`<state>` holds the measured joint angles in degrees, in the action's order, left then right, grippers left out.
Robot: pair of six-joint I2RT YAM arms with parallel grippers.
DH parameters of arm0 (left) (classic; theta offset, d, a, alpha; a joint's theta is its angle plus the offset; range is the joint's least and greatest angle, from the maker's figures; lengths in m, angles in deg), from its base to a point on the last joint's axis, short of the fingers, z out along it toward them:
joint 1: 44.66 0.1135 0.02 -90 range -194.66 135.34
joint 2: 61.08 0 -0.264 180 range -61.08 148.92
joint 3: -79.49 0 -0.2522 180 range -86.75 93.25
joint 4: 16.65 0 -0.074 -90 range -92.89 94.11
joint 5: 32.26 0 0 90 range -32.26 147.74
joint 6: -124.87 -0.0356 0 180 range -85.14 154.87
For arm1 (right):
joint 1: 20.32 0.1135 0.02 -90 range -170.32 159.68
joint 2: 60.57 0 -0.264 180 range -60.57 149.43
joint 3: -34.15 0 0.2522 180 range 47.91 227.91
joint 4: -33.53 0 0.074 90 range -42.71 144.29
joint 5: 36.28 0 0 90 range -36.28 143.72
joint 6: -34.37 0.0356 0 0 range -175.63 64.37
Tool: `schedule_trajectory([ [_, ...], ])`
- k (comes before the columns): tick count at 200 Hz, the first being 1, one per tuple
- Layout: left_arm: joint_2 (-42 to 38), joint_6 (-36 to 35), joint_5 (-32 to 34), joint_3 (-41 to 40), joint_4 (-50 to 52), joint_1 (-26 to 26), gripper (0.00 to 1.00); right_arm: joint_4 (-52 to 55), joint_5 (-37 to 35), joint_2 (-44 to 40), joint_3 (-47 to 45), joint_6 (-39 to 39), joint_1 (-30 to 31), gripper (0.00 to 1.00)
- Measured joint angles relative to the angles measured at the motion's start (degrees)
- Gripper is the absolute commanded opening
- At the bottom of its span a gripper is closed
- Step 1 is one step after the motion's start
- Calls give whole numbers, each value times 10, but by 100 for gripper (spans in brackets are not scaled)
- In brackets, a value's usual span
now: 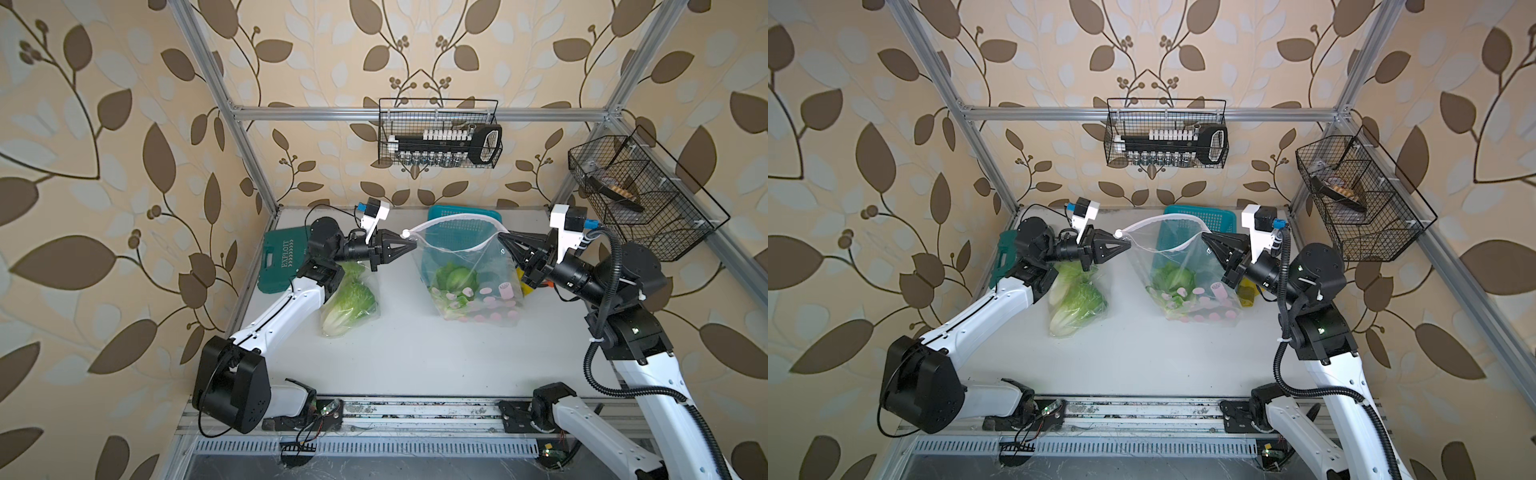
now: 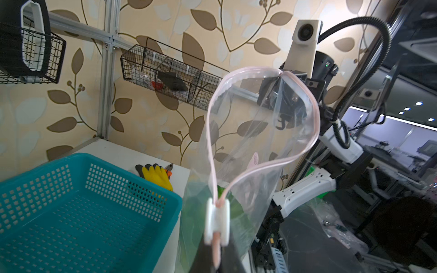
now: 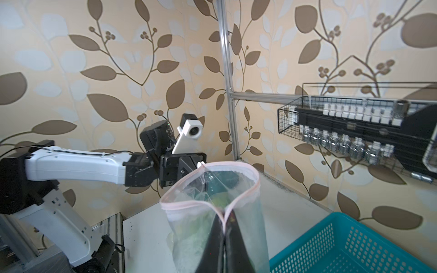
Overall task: Put the chinese cabbages into a zipper bag and zip it
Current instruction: Adjust the zipper food storage bag at the center of the board, then zip the zipper on the zipper food storage bag.
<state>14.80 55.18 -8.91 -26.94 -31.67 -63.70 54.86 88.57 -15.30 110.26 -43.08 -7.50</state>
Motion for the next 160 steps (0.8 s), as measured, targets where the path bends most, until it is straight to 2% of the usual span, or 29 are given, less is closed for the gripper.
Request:
schedule_trajectory([
  [6, -5, -35, 6, 14, 57, 0, 0, 9, -13, -8, -14, -2, -1, 2],
  [25, -22, -127, 22, 41, 200, -3, 0, 45, -53, -28, -58, -11, -1, 24],
  [58, -31, -237, 39, 45, 349, -30, 0, 107, -117, -27, -85, -52, -1, 43],
  [81, -5, -312, 64, 71, 445, -60, 0, 134, -108, 20, -39, -74, -2, 52],
  [101, 22, -367, 90, 112, 516, -77, 0, 144, -66, 101, 39, -73, 21, 55],
  [122, 27, -401, 108, 133, 555, -80, 0, 174, -48, 184, 110, -103, 100, 57],
  [138, 27, -416, 117, 139, 567, -80, 0, 199, -39, 228, 141, -133, 156, 56],
  [160, 27, -426, 118, 139, 579, -80, 0, 217, -26, 261, 163, -158, 185, 53],
])
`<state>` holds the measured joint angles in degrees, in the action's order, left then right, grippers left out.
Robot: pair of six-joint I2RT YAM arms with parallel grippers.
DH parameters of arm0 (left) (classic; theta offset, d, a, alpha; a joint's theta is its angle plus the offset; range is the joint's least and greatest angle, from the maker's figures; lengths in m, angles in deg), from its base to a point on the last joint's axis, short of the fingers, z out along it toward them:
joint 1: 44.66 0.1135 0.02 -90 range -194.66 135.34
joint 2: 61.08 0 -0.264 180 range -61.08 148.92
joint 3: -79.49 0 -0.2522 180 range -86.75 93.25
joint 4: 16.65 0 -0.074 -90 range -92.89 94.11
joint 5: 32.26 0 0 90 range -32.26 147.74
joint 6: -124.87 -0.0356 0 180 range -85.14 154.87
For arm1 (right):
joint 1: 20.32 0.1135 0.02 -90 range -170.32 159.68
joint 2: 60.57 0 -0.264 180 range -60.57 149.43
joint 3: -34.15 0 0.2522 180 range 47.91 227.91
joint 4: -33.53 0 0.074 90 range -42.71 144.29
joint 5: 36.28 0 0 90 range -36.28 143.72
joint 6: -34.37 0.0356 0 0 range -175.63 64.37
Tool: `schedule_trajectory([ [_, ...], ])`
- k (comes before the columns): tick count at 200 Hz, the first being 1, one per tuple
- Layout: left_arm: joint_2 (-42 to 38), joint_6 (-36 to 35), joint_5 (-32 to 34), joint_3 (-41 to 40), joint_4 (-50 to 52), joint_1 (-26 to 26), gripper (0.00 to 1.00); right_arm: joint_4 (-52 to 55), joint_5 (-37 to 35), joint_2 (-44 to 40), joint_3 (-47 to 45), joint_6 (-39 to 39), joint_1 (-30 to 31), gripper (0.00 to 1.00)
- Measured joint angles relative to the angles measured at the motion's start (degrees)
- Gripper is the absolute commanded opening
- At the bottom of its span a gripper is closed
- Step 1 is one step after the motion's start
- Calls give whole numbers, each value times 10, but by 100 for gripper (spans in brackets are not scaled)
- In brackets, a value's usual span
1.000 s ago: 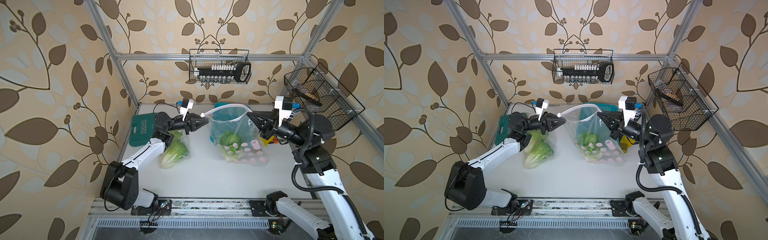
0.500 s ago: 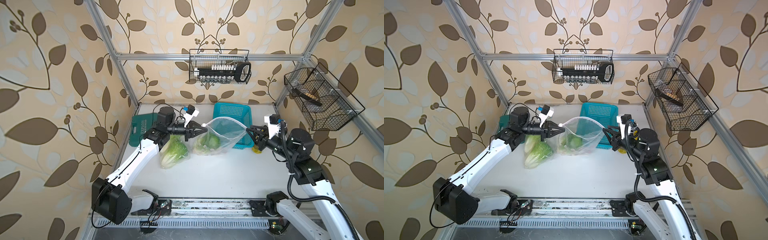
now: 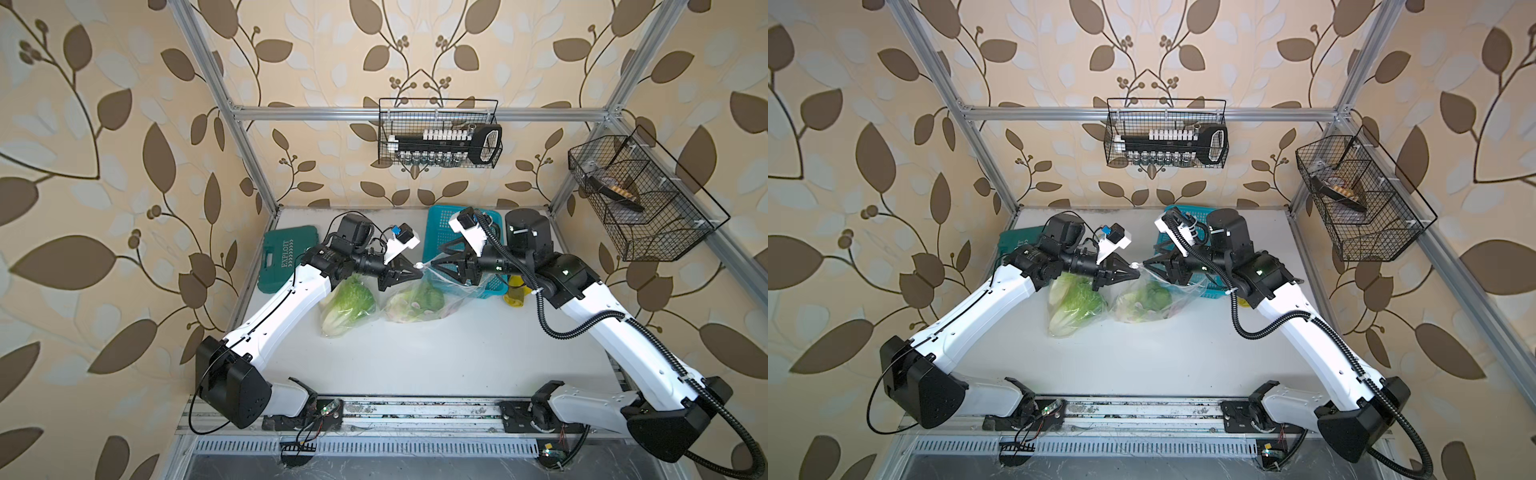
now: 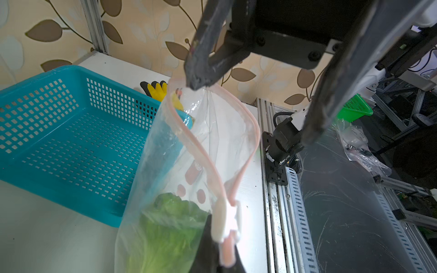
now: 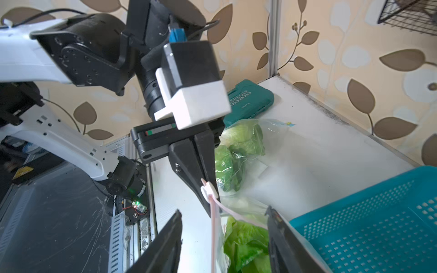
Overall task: Put the chinese cabbages into a zipper bag and zip it
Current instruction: Zip the zipper on the zipper food storage bag.
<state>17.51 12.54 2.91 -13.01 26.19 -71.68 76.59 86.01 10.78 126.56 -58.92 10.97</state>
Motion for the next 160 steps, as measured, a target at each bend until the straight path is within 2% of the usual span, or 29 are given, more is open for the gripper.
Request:
schedule_trajectory([
  [54, 0, -3, 1, 9, 4, 0, 0, 17, 29, 65, 59, -38, 19, 45],
  [122, 0, -3, 1, 10, 4, 0, 0, 43, 48, 90, 62, -71, 20, 29],
  [160, 0, -3, 1, 10, 4, 0, 0, 54, 54, 94, 62, -88, 20, 23],
])
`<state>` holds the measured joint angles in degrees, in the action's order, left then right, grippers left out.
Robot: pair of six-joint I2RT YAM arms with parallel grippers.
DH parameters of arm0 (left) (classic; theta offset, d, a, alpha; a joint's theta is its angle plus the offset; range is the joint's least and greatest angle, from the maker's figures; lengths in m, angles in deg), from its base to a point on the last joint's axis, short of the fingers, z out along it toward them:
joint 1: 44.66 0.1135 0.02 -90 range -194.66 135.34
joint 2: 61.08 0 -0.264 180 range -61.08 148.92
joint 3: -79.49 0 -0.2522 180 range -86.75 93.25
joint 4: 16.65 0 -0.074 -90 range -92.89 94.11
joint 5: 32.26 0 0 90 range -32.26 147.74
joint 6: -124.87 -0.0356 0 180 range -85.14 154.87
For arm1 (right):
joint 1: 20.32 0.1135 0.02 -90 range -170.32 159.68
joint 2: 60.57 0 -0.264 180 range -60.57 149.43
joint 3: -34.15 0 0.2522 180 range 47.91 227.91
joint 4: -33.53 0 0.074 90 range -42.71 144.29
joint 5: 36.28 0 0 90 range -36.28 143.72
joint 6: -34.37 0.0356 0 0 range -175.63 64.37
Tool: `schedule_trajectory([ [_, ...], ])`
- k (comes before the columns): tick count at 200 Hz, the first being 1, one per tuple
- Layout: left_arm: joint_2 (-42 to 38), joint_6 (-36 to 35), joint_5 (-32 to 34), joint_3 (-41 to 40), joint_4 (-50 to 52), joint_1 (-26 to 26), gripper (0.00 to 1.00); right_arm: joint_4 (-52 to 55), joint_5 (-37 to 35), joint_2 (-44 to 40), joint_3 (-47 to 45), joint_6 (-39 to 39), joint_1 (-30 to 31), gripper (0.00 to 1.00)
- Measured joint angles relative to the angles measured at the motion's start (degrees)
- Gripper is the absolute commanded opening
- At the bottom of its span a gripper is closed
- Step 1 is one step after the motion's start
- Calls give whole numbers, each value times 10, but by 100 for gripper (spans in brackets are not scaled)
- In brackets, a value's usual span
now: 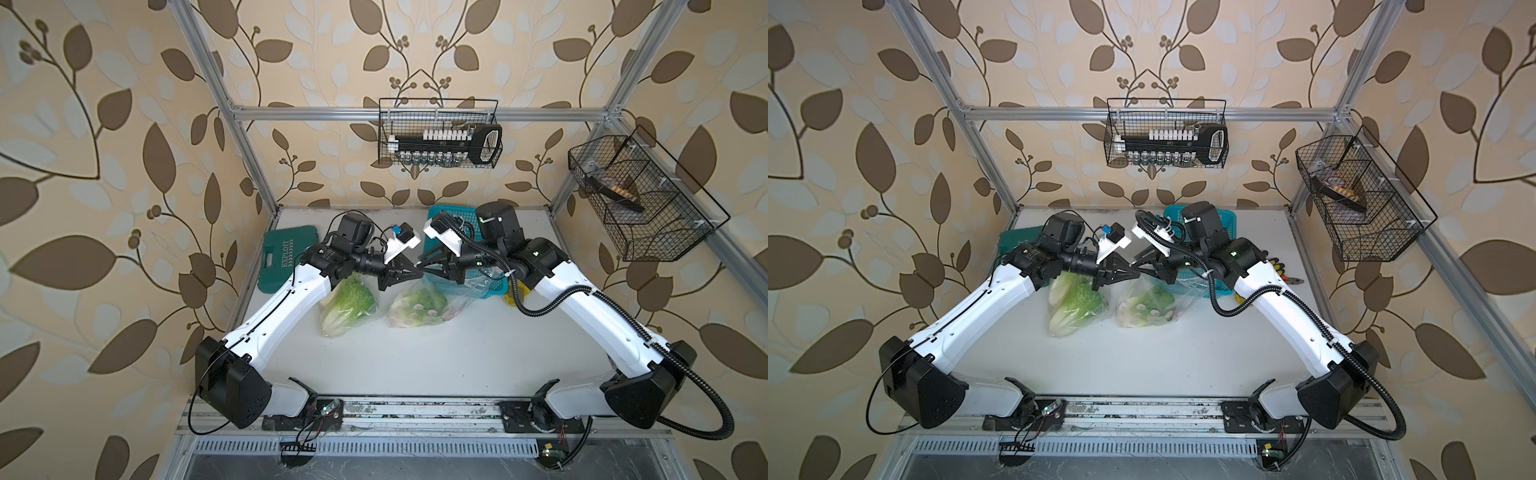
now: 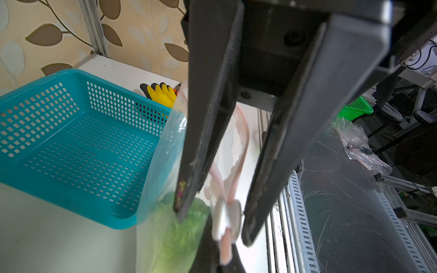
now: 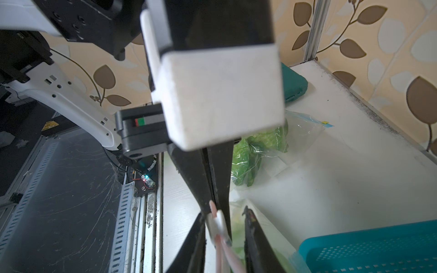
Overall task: Put the chinese cabbages into a zipper bag and zip it
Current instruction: Zip the zipper on the zipper food storage bag.
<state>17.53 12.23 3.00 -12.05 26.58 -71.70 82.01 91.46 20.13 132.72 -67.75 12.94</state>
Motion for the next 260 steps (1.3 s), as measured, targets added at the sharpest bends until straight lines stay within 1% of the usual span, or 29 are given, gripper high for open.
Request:
schedule_trajectory([
  [35, 0, 0, 5, 0, 0, 0, 0, 2, 8, 7, 0, 0, 0, 5],
  [59, 0, 11, 18, 0, -3, 0, 0, 0, 7, 7, 0, 0, -1, 0],
  [84, -4, 52, 41, -2, -22, 1, 0, -31, 7, -10, -27, 9, -16, 0],
  [104, -24, 102, 57, -24, -69, 2, 0, -50, 10, -37, -57, 16, -37, 0],
  [123, -45, 152, 68, -46, -104, 14, 0, -58, 11, -53, -73, 16, -52, 0],
  [144, -64, 201, 91, -62, -127, 39, 0, -54, 2, -72, -88, 16, -75, 0],
  [177, -72, 236, 148, -66, -128, 58, 0, -40, -27, -114, -123, 16, -114, 0],
  [206, -76, 258, 209, -90, -128, 75, 0, -24, -52, -162, -163, 30, -184, 0],
  [218, -76, 268, 216, -101, -131, 80, 0, -21, -54, -170, -173, 36, -196, 0],
  [235, -76, 282, 218, -109, -135, 81, 0, -17, -54, -169, -174, 42, -198, 0],
  [242, -76, 288, 218, -110, -139, 81, 0, -17, -56, -168, -174, 44, -198, 18],
  [246, -76, 289, 217, -111, -141, 81, 0, -17, -57, -167, -174, 48, -199, 21],
  [255, -75, 294, 218, -111, -146, 81, 0, -19, -63, -164, -174, 52, -200, 21],
  [260, -74, 296, 218, -112, -148, 83, 0, -20, -65, -162, -174, 59, -201, 25],
])
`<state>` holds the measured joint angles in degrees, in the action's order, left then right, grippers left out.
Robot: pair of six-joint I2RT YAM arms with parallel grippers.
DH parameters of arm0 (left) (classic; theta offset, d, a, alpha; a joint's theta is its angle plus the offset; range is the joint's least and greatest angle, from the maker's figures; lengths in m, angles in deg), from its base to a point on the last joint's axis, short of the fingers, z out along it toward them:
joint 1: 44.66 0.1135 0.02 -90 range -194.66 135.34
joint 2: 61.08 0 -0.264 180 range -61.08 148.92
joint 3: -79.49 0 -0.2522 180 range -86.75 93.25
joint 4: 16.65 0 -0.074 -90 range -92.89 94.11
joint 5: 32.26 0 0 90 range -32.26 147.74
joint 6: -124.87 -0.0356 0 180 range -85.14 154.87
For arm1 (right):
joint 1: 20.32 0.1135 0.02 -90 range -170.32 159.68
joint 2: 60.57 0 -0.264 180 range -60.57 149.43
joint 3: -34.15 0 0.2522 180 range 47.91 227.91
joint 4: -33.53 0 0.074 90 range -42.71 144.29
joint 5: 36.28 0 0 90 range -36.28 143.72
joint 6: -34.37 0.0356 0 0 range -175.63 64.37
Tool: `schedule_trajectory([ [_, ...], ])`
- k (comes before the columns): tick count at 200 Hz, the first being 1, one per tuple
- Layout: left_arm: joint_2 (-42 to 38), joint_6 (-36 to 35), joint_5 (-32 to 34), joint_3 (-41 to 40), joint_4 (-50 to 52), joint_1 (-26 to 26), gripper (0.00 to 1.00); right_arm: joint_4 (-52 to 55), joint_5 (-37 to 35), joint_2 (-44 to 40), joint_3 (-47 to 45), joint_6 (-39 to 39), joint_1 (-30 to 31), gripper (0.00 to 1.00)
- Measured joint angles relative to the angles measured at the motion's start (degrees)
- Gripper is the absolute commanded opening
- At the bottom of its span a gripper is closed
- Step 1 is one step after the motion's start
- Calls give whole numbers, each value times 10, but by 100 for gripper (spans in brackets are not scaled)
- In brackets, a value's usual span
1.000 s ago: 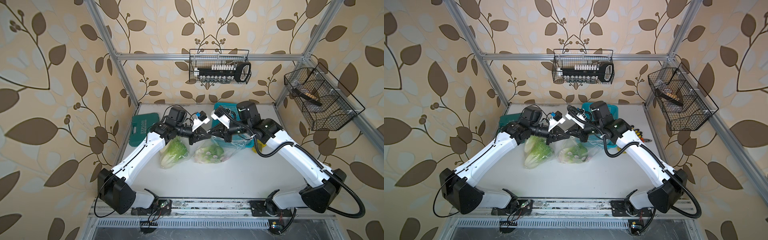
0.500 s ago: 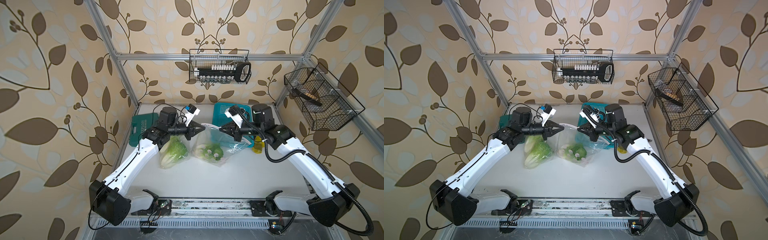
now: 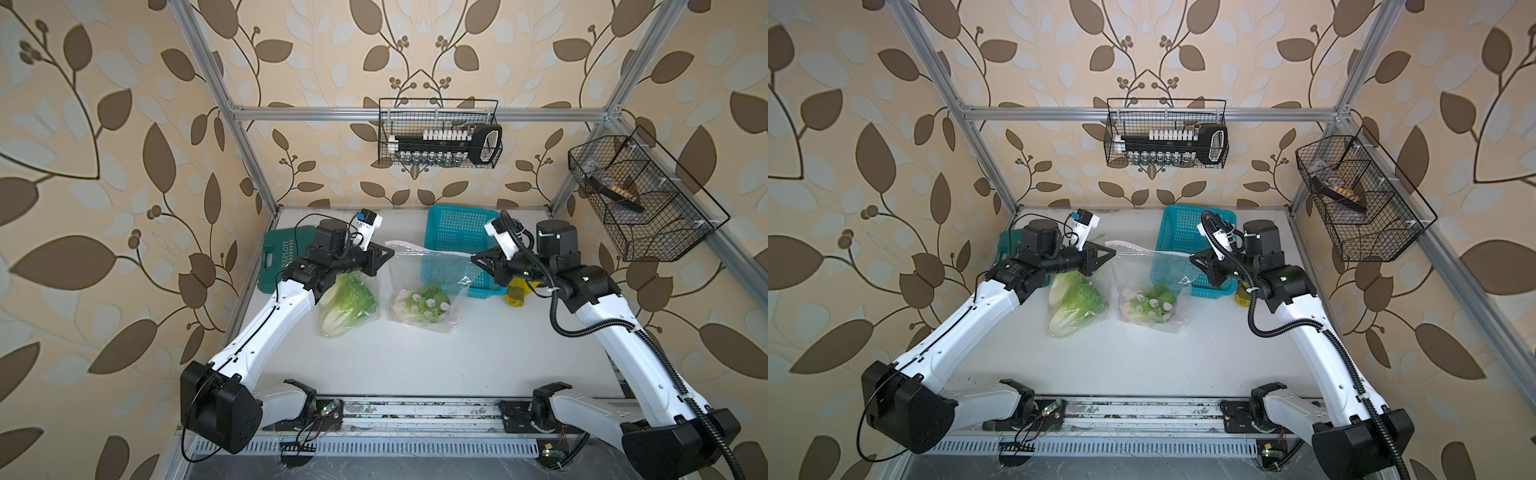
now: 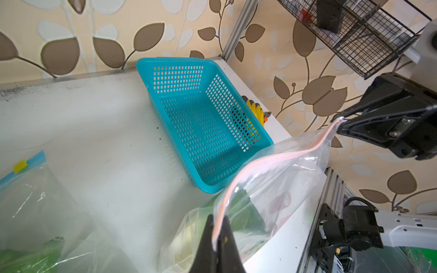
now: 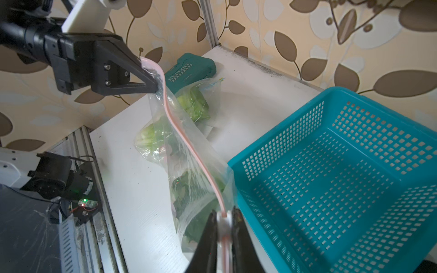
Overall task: Put the chinese cabbages into a zipper bag and zip it
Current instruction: Zip the zipper on the zipper food storage bag, then place the zipper food storage bag at the center of the board.
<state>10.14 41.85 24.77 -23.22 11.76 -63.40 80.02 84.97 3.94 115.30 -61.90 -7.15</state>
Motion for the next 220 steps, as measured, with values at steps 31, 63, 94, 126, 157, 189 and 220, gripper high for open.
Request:
schedule_trajectory([
  [31, 5, 7, 13, -5, 1, 9, 0, -14, -18, 1, -6, 39, -16, 60],
  [63, 17, 8, 32, -5, 3, 9, 0, -80, -6, -40, -99, 115, -61, 74],
  [94, 50, 23, 53, -5, 4, 20, 0, -171, 2, -38, -221, 198, -16, 80],
  [126, 81, 43, 77, -10, 18, 38, 0, -250, -9, -1, -277, 234, 72, 71],
  [157, 78, 73, 100, -15, 51, 42, 0, -315, -19, 51, -272, 259, 156, 17],
  [189, 19, 113, 129, -15, 130, 42, 0, -330, -10, 97, -235, 320, 198, 0],
  [220, -64, 160, 141, 11, 227, 42, 0, -353, 103, 114, -201, 449, 207, 0],
])
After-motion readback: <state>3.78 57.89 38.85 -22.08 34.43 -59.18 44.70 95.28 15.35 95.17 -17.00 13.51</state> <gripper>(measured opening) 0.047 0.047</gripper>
